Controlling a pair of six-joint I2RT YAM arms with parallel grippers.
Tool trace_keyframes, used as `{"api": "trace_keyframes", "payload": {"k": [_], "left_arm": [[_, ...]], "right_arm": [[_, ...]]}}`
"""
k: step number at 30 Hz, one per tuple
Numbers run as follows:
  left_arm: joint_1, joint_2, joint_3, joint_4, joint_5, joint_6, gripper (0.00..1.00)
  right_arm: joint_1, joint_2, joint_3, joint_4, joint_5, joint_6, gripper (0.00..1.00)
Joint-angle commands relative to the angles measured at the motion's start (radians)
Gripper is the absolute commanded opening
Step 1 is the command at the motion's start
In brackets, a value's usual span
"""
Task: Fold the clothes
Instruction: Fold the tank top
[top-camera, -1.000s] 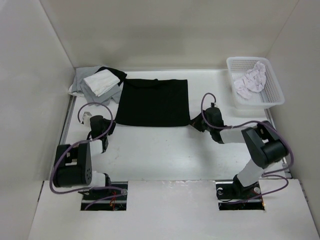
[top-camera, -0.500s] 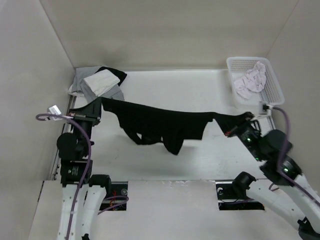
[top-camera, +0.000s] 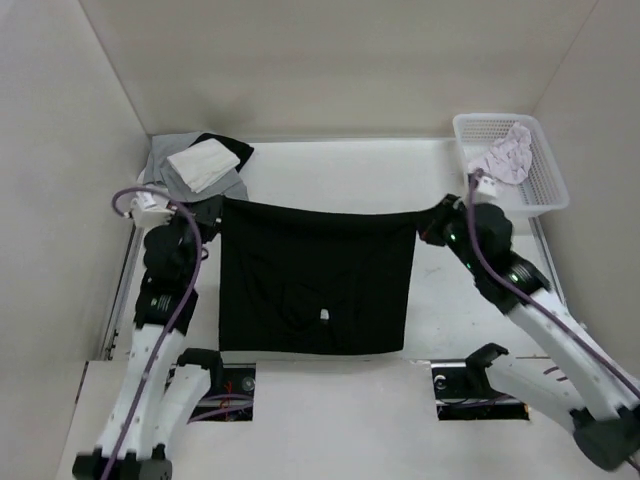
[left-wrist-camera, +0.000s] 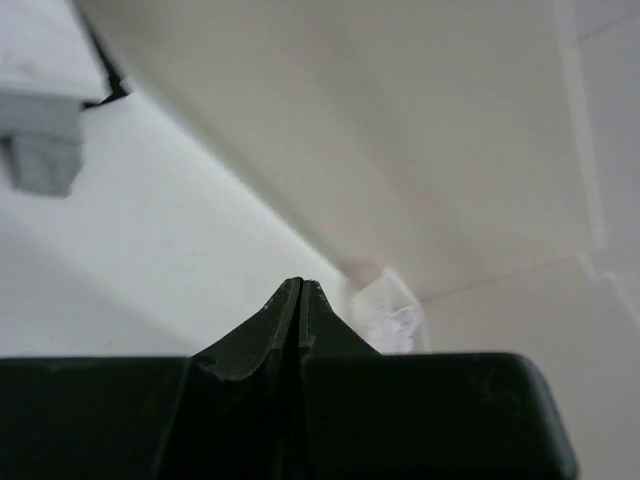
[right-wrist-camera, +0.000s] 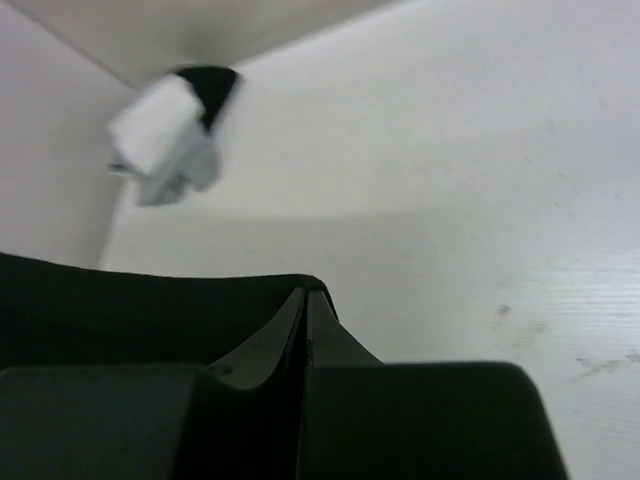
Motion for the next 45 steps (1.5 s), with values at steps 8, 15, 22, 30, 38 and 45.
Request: {"api": "trace_keyframes", "payload": {"k": [8, 15, 22, 30, 38, 45], "left_arm": [[0.014, 0.886, 0.219, 0.404, -0.137, 0.024, 0.0], [0.023, 1.164, 0.514, 0.324, -0.085, 0.061, 0.0], [0.011, 0.961, 0.173, 0.479, -0.085, 0.02, 0.0], [0.041, 0.721, -0.199, 0.599, -0.039, -0.052, 0.0], [0.072, 0.577, -0.323, 0.576, 0.045, -0.026, 0.0], [0.089, 0.557, -0.426, 0.574, 0.093, -0.009, 0.02]], "right_arm": [[-0.361, 0.891, 0.314, 0.349, -0.425, 0.074, 0.01], [-0.416, 1.079, 0.555, 0.251, -0.443, 0.061, 0.01], [-0.415, 0.848, 0.21, 0.398, -0.403, 0.078, 0.01], [-0.351, 0.572, -0.178, 0.53, -0.344, 0.118, 0.0], [-0.176, 0.404, -0.419, 0.524, -0.216, 0.156, 0.01], [-0.082, 0.407, -0.556, 0.53, -0.129, 0.264, 0.01]]}}
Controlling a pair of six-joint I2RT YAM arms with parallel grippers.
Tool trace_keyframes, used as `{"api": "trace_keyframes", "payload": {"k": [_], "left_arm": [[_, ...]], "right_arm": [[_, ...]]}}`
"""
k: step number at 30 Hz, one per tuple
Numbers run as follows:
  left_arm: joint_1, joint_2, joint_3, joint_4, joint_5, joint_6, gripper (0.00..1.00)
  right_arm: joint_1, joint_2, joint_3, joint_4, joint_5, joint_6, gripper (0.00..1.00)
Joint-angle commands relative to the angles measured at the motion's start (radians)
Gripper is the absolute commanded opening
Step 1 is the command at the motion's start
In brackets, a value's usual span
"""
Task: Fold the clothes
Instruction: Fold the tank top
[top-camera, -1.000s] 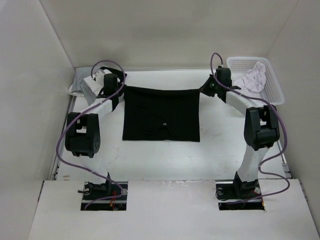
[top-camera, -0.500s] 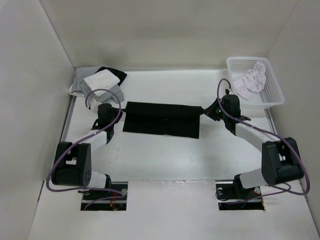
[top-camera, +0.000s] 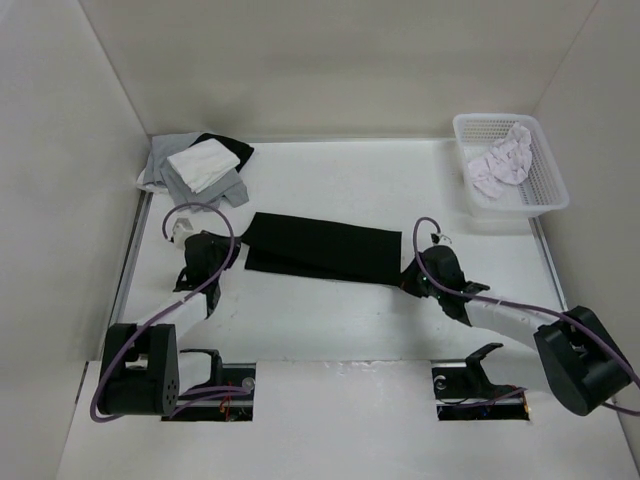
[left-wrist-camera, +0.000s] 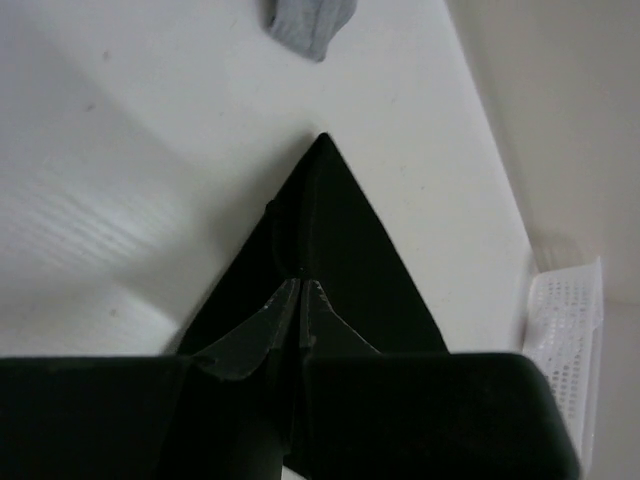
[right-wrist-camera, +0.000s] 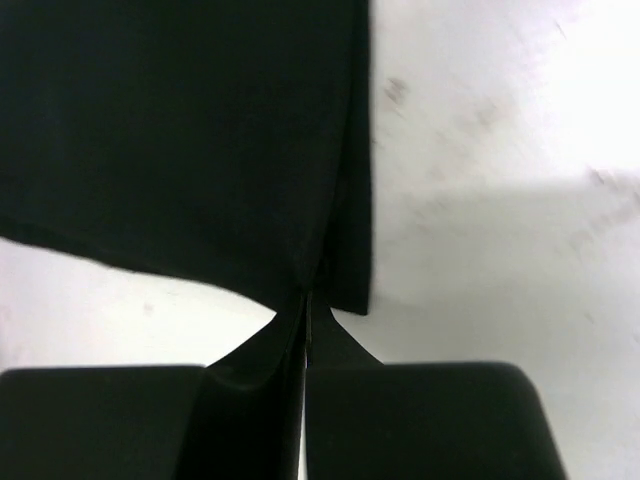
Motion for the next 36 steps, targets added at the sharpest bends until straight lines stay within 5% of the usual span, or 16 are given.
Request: {"api": "trace_keyframes", "payload": {"k": [1, 9, 13, 20, 23, 30, 36], "left_arm": [[0.01, -0.03, -0.052, 0.034, 0.043, 0.017, 0.02], [0.101, -0.154, -0.135, -0.044, 0.037, 0.017, 0.21], [0.094, -0.229, -0.093, -0.068, 0.017, 0.027, 0.2], [-0.408, -0.024, 0.14, -0.029, -0.141, 0.07, 0.2], [-0.525, 0.117, 0.207, 0.026, -0.132, 0.069, 0.19], [-0.608, 0.241, 0.166, 0.063, -0.094, 0.04, 0.17], [-0.674, 0.335, 0.134, 0.093, -0.091, 0.011, 0.16]], "right_arm": [[0.01, -0.006, -0.027, 0.057, 0.073, 0.068, 0.02], [-0.075, -0.101, -0.015, 0.022, 0.076, 0.028, 0.33], [-0.098, -0.052, 0.02, 0.039, 0.021, -0.012, 0.46], [-0.172, 0.14, 0.042, 0.158, -0.085, 0.027, 0.4], [-0.194, 0.168, 0.046, 0.183, -0.137, 0.044, 0.34], [-0.226, 0.258, 0.048, 0.293, -0.255, 0.1, 0.22], [-0.243, 0.263, 0.014, 0.387, -0.237, 0.152, 0.01]]}}
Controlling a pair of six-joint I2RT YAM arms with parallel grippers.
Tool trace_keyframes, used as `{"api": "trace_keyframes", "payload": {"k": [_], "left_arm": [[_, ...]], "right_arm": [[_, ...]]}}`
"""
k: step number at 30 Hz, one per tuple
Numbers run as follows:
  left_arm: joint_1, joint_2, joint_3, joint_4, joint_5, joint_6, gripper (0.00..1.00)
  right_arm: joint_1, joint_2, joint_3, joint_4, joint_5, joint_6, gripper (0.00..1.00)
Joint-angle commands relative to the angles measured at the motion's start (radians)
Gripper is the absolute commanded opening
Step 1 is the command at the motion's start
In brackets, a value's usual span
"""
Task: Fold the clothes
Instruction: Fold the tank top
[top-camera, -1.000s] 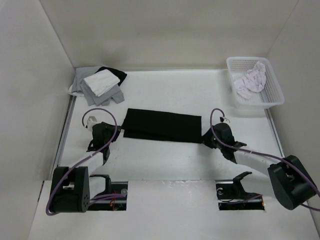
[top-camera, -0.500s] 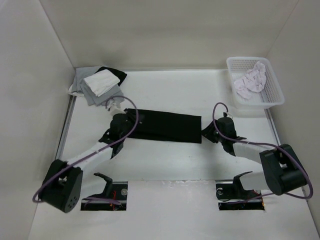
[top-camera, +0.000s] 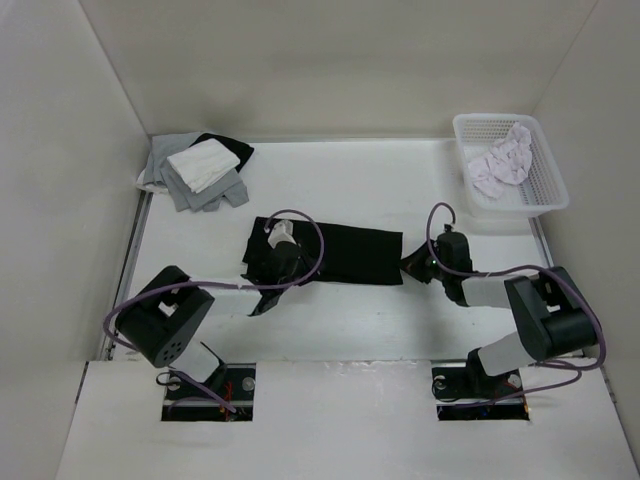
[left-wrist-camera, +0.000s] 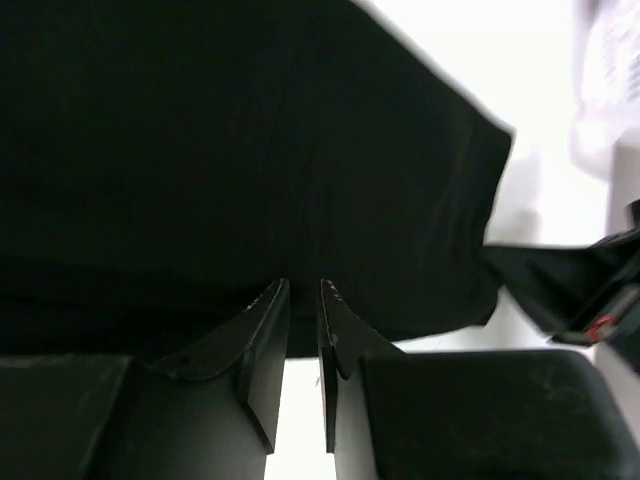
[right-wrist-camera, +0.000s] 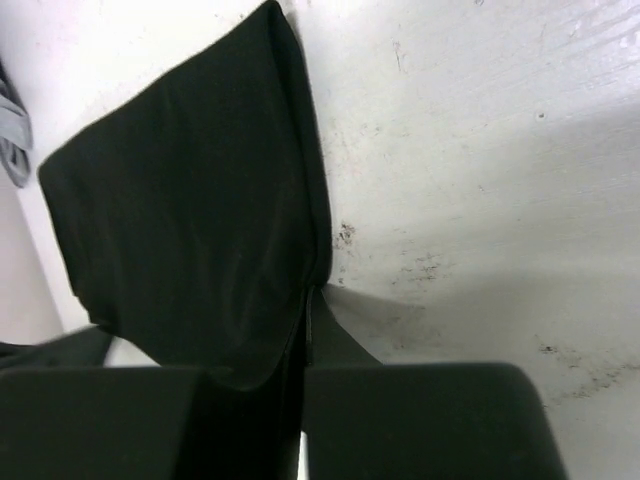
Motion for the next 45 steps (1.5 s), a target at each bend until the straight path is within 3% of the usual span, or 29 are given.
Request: {"api": "trace_keyframes", "payload": {"k": [1, 7, 13, 16, 21, 26, 33, 38, 45], "left_arm": [[-0.026, 0.039, -0.019, 0.07, 0.006, -0.033, 0.16], [-0.1, 0.135, 0.004, 0.044, 0.022, -0.073, 0.15], [-0.208, 0.118, 0.013, 0.067, 0.039, -0.139, 0.14], [-0.238, 0.014, -0.028, 0.064, 0.022, -0.159, 0.14], [-0.236, -0.303, -0.132, 0.0, -0.036, -0.168, 0.15], [-0.16, -0.623, -0.168, -0.239, -0.099, -0.127, 0.16], [0.06, -0.95, -0.219, -0.474, -0.023, -0.093, 0.17], [0.175, -1.026, -0.215, -0.522, 0.06, -0.07, 0.17], [0.346, -1.074, -0.212, -0.542, 0.141, -0.044, 0.17]], "right_arm": [[-0.022, -0.041, -0.025, 0.098, 0.014, 0.033, 0.0], [-0.07, -0.254, -0.073, -0.037, 0.065, -0.006, 0.0], [-0.058, -0.541, 0.001, -0.354, 0.221, -0.106, 0.0], [-0.05, -0.638, 0.035, -0.447, 0.238, -0.123, 0.0], [0.033, -0.69, 0.163, -0.579, 0.272, -0.186, 0.0], [0.275, -0.569, 0.335, -0.646, 0.421, -0.261, 0.0], [0.562, -0.26, 0.573, -0.723, 0.605, -0.313, 0.0], [0.686, -0.019, 0.797, -0.763, 0.651, -0.326, 0.0], [0.752, 0.355, 1.084, -0.806, 0.604, -0.3, 0.01]]}}
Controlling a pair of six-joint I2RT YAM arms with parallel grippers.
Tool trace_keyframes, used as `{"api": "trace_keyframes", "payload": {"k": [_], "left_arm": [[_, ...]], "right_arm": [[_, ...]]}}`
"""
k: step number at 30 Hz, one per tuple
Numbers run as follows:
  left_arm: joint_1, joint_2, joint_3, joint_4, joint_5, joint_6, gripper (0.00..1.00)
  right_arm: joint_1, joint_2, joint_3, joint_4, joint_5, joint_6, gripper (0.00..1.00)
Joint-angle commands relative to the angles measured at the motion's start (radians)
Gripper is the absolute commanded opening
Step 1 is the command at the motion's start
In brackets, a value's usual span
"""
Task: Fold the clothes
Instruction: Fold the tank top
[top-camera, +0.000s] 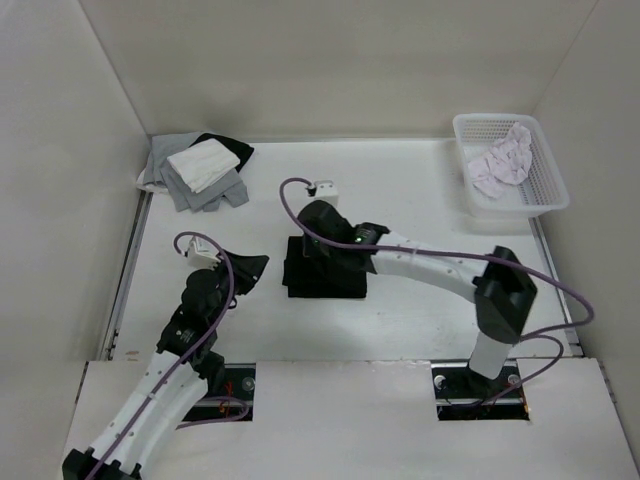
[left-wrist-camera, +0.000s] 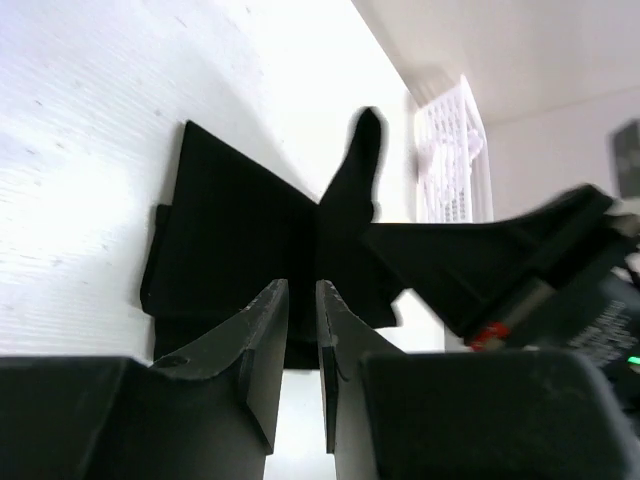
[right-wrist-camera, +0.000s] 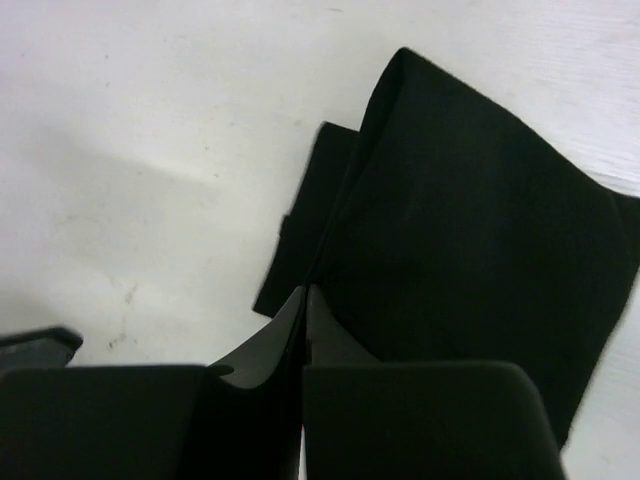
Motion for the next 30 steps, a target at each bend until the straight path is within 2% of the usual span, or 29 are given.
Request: {"api": "trace_keyframes", "payload": {"k": [1, 3, 4, 6, 7, 9, 12, 14, 18, 20, 25, 30], "left_arm": [[0.081, -0.024, 0.008, -0.002, 0.082, 0.04, 0.17], [0.131, -0.022, 0.017, -0.007, 0.115, 0.049, 0.17], [0.157, -0.017, 0.02, -0.006, 0.138, 0.051, 0.17], [0.187, -0.01, 0.023, -0.001, 0.161, 0.052, 0.17], [0.198, -0.004, 0.023, 0.002, 0.167, 0.052, 0.17], [0.198, 0.019, 0.022, 0.019, 0.166, 0.052, 0.17], [0.157, 0.097, 0.02, 0.091, 0.161, 0.046, 0.17], [0.103, 0.169, 0.031, 0.152, 0.147, 0.043, 0.17], [-0.057, 0.338, 0.06, 0.289, 0.06, 0.051, 0.17], [-0.128, 0.432, 0.071, 0.359, 0.018, 0.06, 0.17], [-0.167, 0.666, 0.08, 0.482, 0.001, 0.067, 0.16], [-0.116, 0.753, 0.01, 0.496, -0.005, 0.06, 0.15]], "right_arm": [[0.018, 0.158, 0.126, -0.017, -0.015, 0.036, 0.01], [0.026, 0.259, 0.195, 0.001, -0.046, 0.073, 0.04], [0.031, 0.286, 0.212, 0.01, -0.049, 0.085, 0.09], [0.049, 0.304, 0.207, 0.073, -0.05, 0.115, 0.25], [0.054, 0.292, 0.181, 0.123, -0.059, 0.119, 0.32], [0.057, 0.228, 0.093, 0.226, -0.092, 0.119, 0.39], [0.051, 0.085, -0.071, 0.346, -0.095, 0.121, 0.39], [0.016, -0.002, -0.178, 0.406, -0.102, 0.125, 0.36], [-0.08, -0.05, -0.284, 0.486, -0.191, 0.122, 0.09], [-0.118, -0.027, -0.292, 0.516, -0.254, 0.122, 0.03], [-0.167, 0.076, -0.28, 0.624, -0.386, 0.161, 0.0], [-0.189, 0.151, -0.261, 0.693, -0.406, 0.19, 0.01]]}}
